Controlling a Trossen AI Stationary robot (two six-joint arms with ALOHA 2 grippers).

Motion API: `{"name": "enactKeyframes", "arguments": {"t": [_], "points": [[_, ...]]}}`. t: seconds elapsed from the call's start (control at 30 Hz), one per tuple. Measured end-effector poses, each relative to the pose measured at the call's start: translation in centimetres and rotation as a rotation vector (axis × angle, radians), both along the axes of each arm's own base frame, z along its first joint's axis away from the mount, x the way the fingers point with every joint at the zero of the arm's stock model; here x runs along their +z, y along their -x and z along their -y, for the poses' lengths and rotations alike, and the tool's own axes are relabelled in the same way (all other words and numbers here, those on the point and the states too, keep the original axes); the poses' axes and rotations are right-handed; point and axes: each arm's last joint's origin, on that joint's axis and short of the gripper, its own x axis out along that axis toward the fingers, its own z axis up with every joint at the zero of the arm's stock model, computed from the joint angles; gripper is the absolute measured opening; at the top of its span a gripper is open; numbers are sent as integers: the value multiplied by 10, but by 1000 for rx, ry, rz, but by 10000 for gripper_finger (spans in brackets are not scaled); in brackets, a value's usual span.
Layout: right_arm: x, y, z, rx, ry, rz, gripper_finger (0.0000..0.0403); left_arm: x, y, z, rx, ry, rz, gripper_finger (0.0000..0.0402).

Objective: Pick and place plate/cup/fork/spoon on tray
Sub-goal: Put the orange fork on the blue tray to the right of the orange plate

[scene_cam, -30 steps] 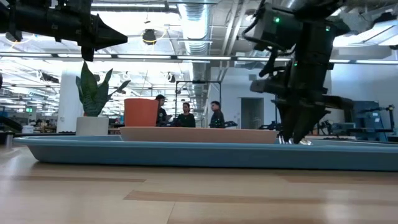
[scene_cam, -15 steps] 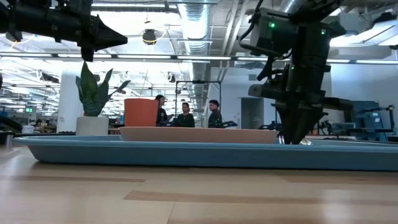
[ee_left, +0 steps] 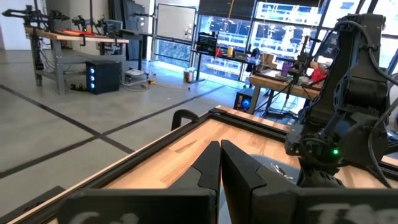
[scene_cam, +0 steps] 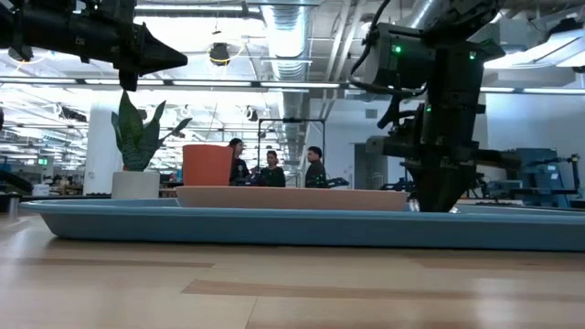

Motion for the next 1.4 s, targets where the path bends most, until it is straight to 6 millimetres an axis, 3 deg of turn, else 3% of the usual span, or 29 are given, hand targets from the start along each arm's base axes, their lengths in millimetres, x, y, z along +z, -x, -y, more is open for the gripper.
{"name": "enactKeyframes", "arguments": {"t": [1.4], "points": [[0, 1, 12, -23, 40, -12, 82, 0, 0, 0, 0, 5, 0, 0]]}}
